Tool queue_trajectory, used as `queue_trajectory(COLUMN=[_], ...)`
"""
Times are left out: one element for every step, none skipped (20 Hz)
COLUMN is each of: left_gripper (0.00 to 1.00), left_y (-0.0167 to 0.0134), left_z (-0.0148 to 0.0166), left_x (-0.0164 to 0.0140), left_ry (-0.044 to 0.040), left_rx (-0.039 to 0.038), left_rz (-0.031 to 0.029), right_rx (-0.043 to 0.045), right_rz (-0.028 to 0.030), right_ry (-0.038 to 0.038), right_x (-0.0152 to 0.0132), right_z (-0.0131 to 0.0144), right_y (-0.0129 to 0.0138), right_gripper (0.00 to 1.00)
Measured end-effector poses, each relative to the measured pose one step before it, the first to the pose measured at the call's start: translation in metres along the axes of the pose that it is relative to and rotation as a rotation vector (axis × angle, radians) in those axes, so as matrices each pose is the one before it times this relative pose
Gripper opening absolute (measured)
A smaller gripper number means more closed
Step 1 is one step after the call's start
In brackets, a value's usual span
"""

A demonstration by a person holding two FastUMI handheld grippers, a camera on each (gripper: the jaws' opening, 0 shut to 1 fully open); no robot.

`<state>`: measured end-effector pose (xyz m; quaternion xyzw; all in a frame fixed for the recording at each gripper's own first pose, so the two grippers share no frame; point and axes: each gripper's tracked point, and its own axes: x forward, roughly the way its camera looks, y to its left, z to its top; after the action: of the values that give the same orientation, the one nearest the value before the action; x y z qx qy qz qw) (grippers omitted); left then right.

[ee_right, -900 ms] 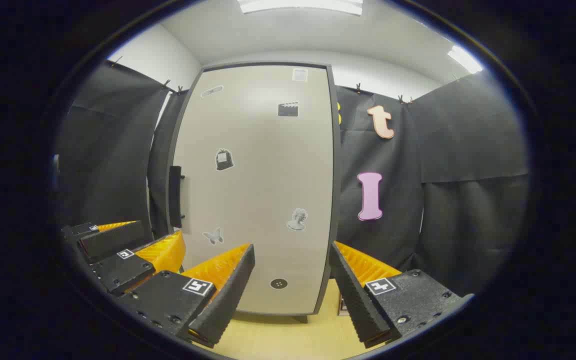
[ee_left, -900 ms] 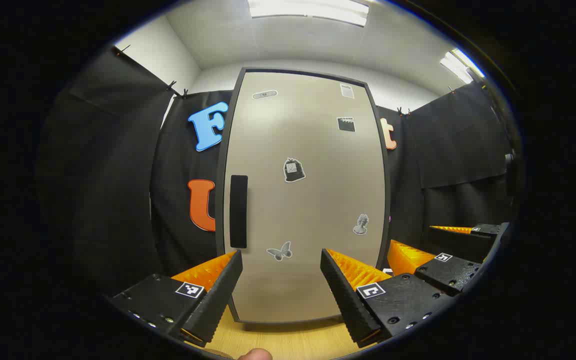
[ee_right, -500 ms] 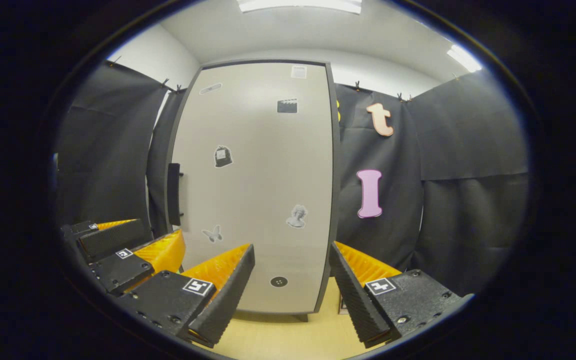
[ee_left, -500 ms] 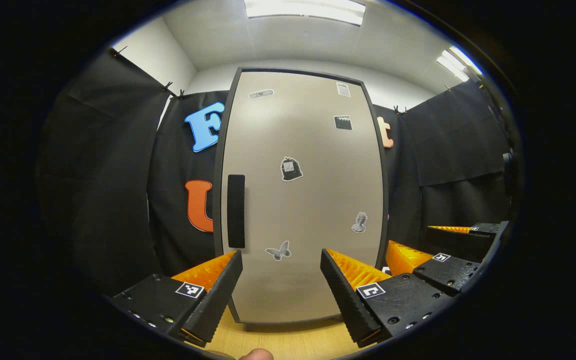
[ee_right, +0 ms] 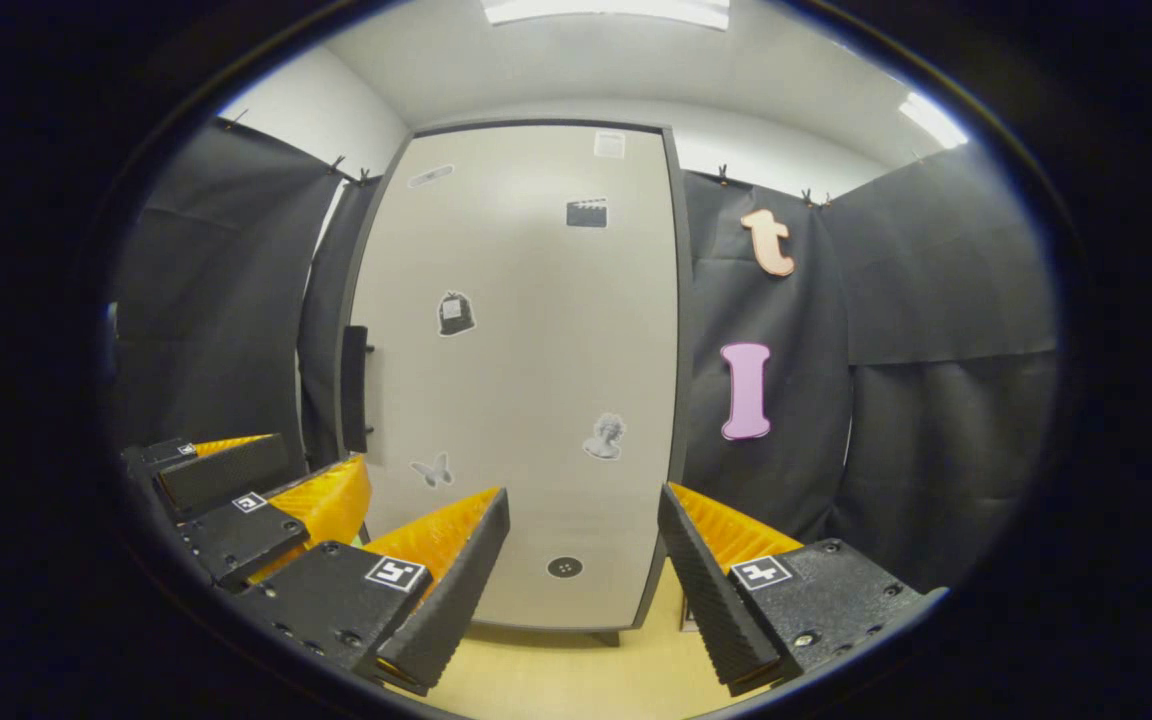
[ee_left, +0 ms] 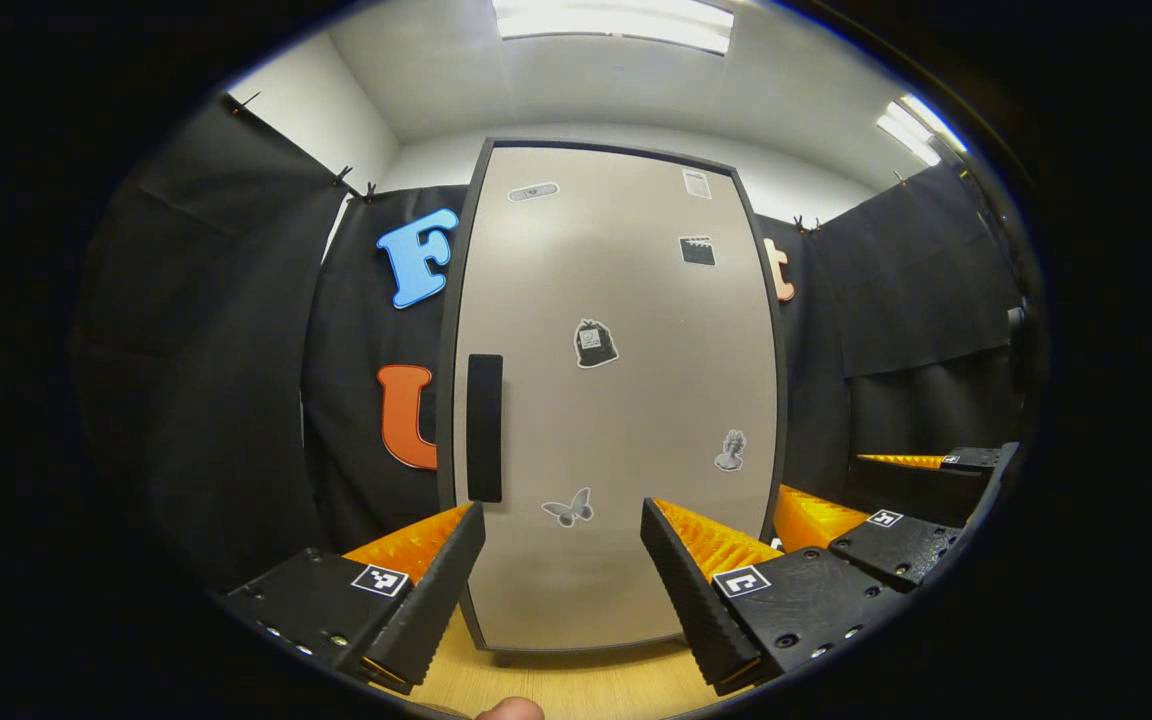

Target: Open the cabinet door with the right hand, grasp the bottle in the cabinet with the left hand and place it on the coaster, then close the cabinet door with the right hand.

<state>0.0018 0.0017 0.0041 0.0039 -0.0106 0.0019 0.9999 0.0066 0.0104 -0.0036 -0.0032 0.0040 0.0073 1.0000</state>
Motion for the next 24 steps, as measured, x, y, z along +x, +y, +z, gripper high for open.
queue_trajectory(left_gripper=[0.95,0.95,0.95,0.95,0.95,0.95,0.95,0.95,0.95,0.95,0.95,0.95,0.95,0.94,0.94,0.94,0.94,0.94,0.94,0.94,0.94,0.94,0.94,0.94], left_y=[-0.00043,-0.00116,-0.00159,-0.00024,-0.00036,-0.00072,0.00002,-0.00008,0.00082,0.00086,-0.00024,0.00026,0.00003,0.00071,0.0,0.001,0.00153,0.00211,0.00246,0.00159,0.00126,0.00218,0.00263,0.0032], left_z=[0.00011,-0.00051,-0.00033,-0.00011,0.00027,0.00036,-0.00012,0.0007,-0.00047,0.00022,-0.00005,0.00011,0.00036,0.00066,0.00016,0.00026,0.00068,0.00034,0.00088,0.00101,0.00163,-0.00099,-0.00091,0.00041], left_x=[0.0001,-0.00137,-0.00159,-0.00082,-0.00019,0.00043,-0.00026,-0.00014,0.00016,-0.00068,-0.00085,-0.00098,0.00066,0.00016,0.00013,-0.0001,-0.00137,-0.00053,-0.00086,-0.00131,-0.00145,-0.00026,-0.00099,-0.00149], left_ry=[0.00259,0.00175,0.00183,0.00203,-0.00089,0.00016,-0.00079,-0.0026,-0.00018,0.00186,0.00256,-0.00013,-0.0015,-0.00088,-0.00092,0.00153,0.00166,0.00363,0.0037,0.00365,0.00459,0.00571,0.00396,0.00193], left_rx=[-0.00274,-0.00385,-0.00295,-0.00108,-0.0033,-0.00305,-0.00008,0.00177,0.00723,0.0082,0.00568,0.00293,0.0025,-0.00021,-0.00193,0.00007,0.00002,0.00225,0.00315,0.00031,0.0005,0.00331,0.00531,0.00616], left_rz=[0.00076,-0.00174,-0.00037,0.00154,0.00142,0.00291,0.00129,-0.00133,-0.00147,-0.00308,-0.00713,-0.00383,0.00277,0.00387,0.00639,0.00985,0.01157,0.01589,0.01665,0.01143,0.01414,0.01432,0.01362,0.01337], right_rx=[0.00178,0.00156,-0.00027,-0.00163,-0.00254,-0.00041,-0.00006,-0.00028,-0.00343,-0.00746,-0.00465,-0.00099,0.00077,-0.00299,-0.00255,-0.00071,0.00265,0.00348,0.0029,0.00446,0.00336,0.00274,-0.00084,-0.00124], right_rz=[0.00138,0.00213,0.00258,0.00287,0.00514,0.00429,0.00155,-0.0003,-0.00562,-0.00915,-0.00964,-0.01056,-0.00767,-0.00246,0.00092,0.00516,0.00678,0.00979,0.02326,0.02516,0.02538,0.02245,0.02175,0.02457], right_ry=[-0.001,-0.00122,-0.00121,-0.00036,0.00049,-0.00375,-0.00548,-0.01093,-0.00866,-0.01379,-0.01522,-0.02273,-0.02085,-0.00495,-0.01274,-0.00915,-0.00404,0.00151,0.00914,0.00799,0.00576,0.00178,-0.00262,-0.00641], right_x=[0.00056,0.00039,0.00096,0.00033,0.0002,-0.00005,0.00004,0.00016,0.00064,0.00034,0.00183,0.00205,0.00212,0.00281,0.00342,0.00486,0.00358,0.00405,0.00371,0.00462,0.00433,0.00474,0.00473,0.0061], right_z=[0.0002,0.00064,0.00016,0.00046,-0.00022,0.00187,0.00129,0.00322,0.00226,0.00291,0.00364,0.00517,0.00422,0.00198,0.00139,0.00326,-0.00131,0.00039,-0.0023,-0.00106,-0.00021,-0.00033,0.00125,0.0023], right_y=[0.0004,0.00076,0.00152,0.00126,0.00196,0.00191,0.00061,-0.00015,-0.00113,-0.00219,-0.00216,-0.00323,-0.00197,-0.00119,0.00006,0.00123,0.00189,0.00343,0.00655,0.00836,0.00765,0.00877,0.00798,0.00954], right_gripper=[0.96,0.96,0.96,0.96,0.96,0.96,0.96,0.96,0.96,0.96,0.96,0.96,0.96,0.96,0.96,0.96,0.96,0.96,0.96,0.97,0.97,0.97,0.97,0.97])
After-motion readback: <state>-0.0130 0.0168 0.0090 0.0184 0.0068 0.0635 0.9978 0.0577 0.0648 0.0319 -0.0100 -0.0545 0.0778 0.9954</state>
